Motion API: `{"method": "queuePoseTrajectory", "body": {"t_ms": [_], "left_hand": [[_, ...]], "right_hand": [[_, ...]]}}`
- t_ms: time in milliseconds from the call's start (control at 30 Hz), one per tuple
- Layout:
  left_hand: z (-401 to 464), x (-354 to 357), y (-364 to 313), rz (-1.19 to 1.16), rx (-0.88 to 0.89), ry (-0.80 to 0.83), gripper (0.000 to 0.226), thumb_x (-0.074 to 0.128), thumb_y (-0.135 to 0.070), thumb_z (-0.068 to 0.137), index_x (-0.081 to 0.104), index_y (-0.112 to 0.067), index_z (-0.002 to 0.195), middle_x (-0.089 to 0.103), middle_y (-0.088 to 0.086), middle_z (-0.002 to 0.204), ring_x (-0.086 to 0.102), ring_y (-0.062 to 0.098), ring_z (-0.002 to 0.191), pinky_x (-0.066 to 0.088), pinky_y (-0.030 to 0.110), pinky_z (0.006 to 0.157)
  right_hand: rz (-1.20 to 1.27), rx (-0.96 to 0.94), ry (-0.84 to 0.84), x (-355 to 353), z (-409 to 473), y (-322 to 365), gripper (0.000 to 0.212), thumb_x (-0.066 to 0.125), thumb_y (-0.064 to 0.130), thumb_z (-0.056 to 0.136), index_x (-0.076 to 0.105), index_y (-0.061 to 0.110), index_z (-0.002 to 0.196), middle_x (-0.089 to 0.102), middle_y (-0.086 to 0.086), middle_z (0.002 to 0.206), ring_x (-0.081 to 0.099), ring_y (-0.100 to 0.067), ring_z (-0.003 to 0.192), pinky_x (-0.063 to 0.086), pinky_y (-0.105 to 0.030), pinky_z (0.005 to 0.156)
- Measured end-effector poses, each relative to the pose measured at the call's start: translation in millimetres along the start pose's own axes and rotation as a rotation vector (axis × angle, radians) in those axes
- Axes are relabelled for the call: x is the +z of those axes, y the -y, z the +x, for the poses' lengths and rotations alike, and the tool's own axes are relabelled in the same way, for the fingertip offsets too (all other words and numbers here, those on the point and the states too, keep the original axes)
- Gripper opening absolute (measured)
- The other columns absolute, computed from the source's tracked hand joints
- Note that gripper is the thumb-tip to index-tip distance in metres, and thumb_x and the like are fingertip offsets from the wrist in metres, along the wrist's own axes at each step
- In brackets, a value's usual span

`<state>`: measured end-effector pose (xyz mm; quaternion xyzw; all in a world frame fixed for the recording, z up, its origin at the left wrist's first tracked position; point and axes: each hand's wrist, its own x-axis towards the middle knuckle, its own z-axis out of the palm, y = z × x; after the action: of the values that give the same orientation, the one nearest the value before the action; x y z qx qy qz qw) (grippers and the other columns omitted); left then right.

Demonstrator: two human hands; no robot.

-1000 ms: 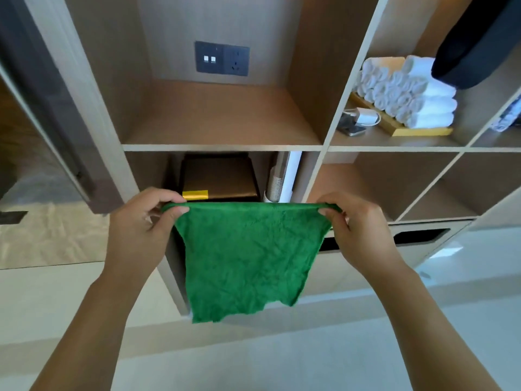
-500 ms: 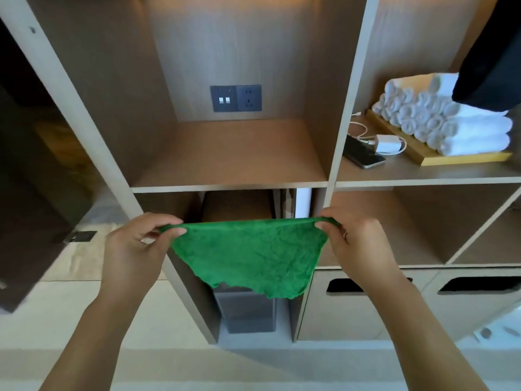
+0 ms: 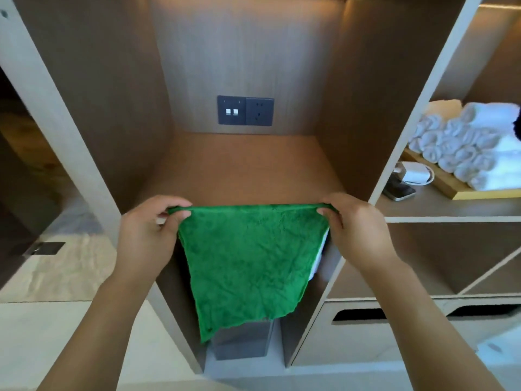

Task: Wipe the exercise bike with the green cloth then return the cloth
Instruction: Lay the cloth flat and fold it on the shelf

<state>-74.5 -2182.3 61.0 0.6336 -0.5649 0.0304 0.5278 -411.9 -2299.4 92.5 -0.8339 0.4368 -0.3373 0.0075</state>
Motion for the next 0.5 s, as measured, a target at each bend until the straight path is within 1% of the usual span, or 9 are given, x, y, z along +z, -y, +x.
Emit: {"method": "queuePoseTrajectory", "body": {"t_ms": [67,133,167,233,267,300,400,467,500], "left_hand": [[26.4,8.5,16.9,-0.019,0.012,0.04,0.022,0.073,-0.01,0.094,0.073,-0.031,0.1,0.072,-0.021,0.104,0.07,0.007,0.095,0.06,0.033,0.086],[51.2,19.1,28.2,-0.054,-0.022,0.091,0.02,0.072,-0.011,0.095,0.073,-0.029,0.102,0.07,-0.024,0.104,0.07,0.004,0.097,0.062,0.039,0.081],[62.1,24.5,32.6,-0.063,-0.032,0.109,0.021,0.073,-0.01,0.094,0.074,-0.029,0.102,0.07,-0.026,0.103,0.068,-0.001,0.097,0.062,0.036,0.083],[79.6,35.0,40.4,-0.024,-0.006,0.111,0.025,0.075,-0.006,0.09,0.074,-0.03,0.098,0.07,-0.026,0.097,0.063,-0.011,0.095,0.051,0.013,0.09],[85.9,39.8,44.9,0.0,0.01,0.109,0.026,0.076,-0.004,0.089,0.076,-0.028,0.098,0.07,-0.023,0.096,0.062,-0.011,0.091,0.045,0.005,0.088],[90.6,43.6,48.8,0.017,0.013,0.113,0.025,0.078,-0.003,0.087,0.077,-0.026,0.098,0.071,-0.018,0.096,0.062,-0.007,0.089,0.043,0.004,0.084],[100.5,53.7,60.8,0.065,-0.072,0.186,0.023,0.08,-0.002,0.086,0.078,-0.022,0.098,0.072,-0.01,0.092,0.066,0.009,0.089,0.047,0.02,0.081],[104.7,58.2,63.6,0.069,-0.145,0.26,0.025,0.08,-0.002,0.087,0.078,-0.023,0.1,0.072,-0.007,0.094,0.069,0.021,0.094,0.05,0.028,0.086],[106.3,59.2,62.8,0.074,-0.154,0.281,0.026,0.079,-0.002,0.087,0.078,-0.024,0.101,0.073,-0.006,0.097,0.069,0.023,0.098,0.052,0.032,0.089]], "right_hand": [[-0.036,0.003,-0.022,6.9,20.4,2.5,0.014,0.066,0.011,0.101,0.075,0.014,0.112,0.076,-0.005,0.1,0.07,-0.033,0.084,0.054,-0.037,0.066],[-0.07,0.03,-0.021,15.2,39.0,3.2,0.016,0.064,0.008,0.102,0.074,0.012,0.113,0.076,-0.007,0.105,0.07,-0.036,0.088,0.056,-0.04,0.069],[-0.095,0.059,-0.009,20.0,47.1,2.8,0.016,0.062,0.008,0.102,0.073,0.011,0.114,0.075,-0.009,0.107,0.07,-0.039,0.091,0.057,-0.043,0.071],[-0.141,0.115,0.036,30.0,61.9,1.4,0.017,0.058,0.009,0.103,0.071,0.01,0.114,0.074,-0.012,0.108,0.068,-0.043,0.093,0.057,-0.049,0.073],[-0.165,0.133,0.07,34.6,68.5,0.6,0.016,0.056,0.009,0.104,0.07,0.009,0.112,0.073,-0.013,0.107,0.067,-0.044,0.092,0.056,-0.05,0.074],[-0.192,0.146,0.107,39.0,75.1,-0.2,0.015,0.055,0.01,0.104,0.068,0.008,0.111,0.072,-0.013,0.106,0.066,-0.044,0.092,0.056,-0.051,0.074],[-0.255,0.173,0.211,48.0,94.9,-2.2,0.013,0.053,0.012,0.104,0.066,0.01,0.106,0.07,-0.01,0.103,0.065,-0.042,0.093,0.055,-0.05,0.075],[-0.259,0.174,0.265,54.4,104.3,-4.2,0.012,0.054,0.012,0.103,0.066,0.012,0.106,0.069,-0.008,0.104,0.064,-0.04,0.095,0.055,-0.05,0.077],[-0.259,0.173,0.294,57.9,108.1,-4.6,0.014,0.055,0.012,0.103,0.067,0.014,0.109,0.067,-0.007,0.107,0.064,-0.038,0.098,0.055,-0.048,0.079]]}}
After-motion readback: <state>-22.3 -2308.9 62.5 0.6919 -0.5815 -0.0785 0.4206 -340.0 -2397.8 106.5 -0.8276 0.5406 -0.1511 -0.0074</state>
